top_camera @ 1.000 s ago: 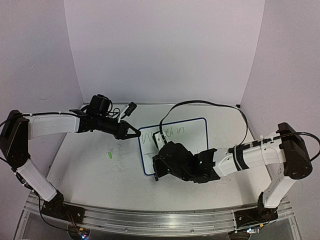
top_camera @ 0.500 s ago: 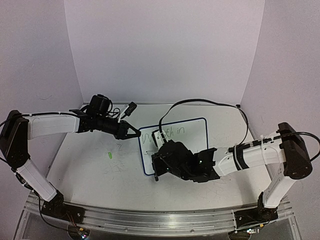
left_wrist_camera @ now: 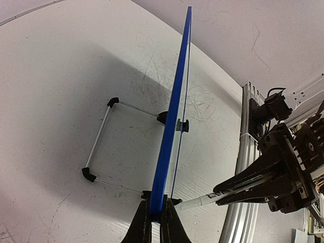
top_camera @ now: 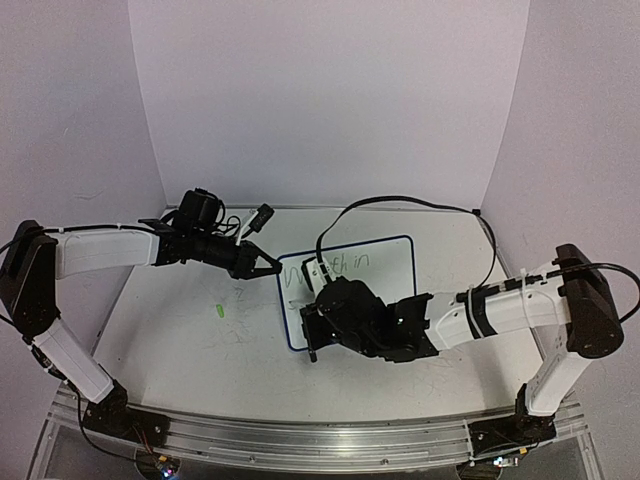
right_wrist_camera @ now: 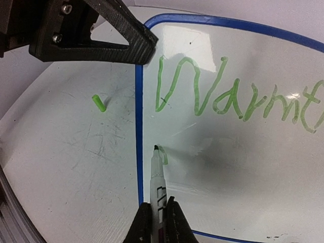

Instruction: Write a sentence on the whiteboard

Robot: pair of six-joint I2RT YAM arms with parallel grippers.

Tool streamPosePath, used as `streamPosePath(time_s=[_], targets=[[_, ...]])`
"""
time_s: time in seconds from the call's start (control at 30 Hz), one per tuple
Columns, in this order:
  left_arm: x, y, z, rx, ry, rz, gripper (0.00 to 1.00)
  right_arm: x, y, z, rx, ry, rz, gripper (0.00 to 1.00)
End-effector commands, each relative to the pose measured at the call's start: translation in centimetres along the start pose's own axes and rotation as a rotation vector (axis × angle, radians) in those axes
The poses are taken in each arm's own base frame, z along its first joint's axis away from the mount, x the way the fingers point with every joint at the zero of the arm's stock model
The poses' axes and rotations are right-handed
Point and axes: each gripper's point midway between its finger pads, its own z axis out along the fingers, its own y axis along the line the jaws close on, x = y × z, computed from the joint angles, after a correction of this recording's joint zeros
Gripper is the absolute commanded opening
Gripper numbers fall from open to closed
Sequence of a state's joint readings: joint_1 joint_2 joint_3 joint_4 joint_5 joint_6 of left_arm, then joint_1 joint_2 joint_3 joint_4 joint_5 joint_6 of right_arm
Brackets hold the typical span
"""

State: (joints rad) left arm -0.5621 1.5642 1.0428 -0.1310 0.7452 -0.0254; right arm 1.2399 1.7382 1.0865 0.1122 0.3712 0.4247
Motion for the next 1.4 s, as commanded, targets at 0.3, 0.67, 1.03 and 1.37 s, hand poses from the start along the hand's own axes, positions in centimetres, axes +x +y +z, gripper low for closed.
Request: streamPosePath(time_s=[0.3, 0.67, 1.03, 1.37], targets=[[-1.4, 0.2, -0.9, -0.06, -0.046, 0.088, 0.0, 2.4, -0.5, 0.5, 0.001, 0.057, 0.032, 0.0], [-1.4, 0.2, -0.9, -0.058, -0.045, 0.088, 0.0, 3.4, -1.8, 0.1, 0.043, 0.079, 0.04, 0.0], [-1.2, 0.3, -0.7, -0.062, -0.039, 0.083, 0.0, -0.6, -1.2, -2.3, -0.02, -0.043, 0.051, 0.0], [-1.2, 0.3, -0.7, -0.063, -0.04, 0.088, 0.0, -1.3, -0.3, -1.3, -0.026, -0.056, 0.029, 0.0]])
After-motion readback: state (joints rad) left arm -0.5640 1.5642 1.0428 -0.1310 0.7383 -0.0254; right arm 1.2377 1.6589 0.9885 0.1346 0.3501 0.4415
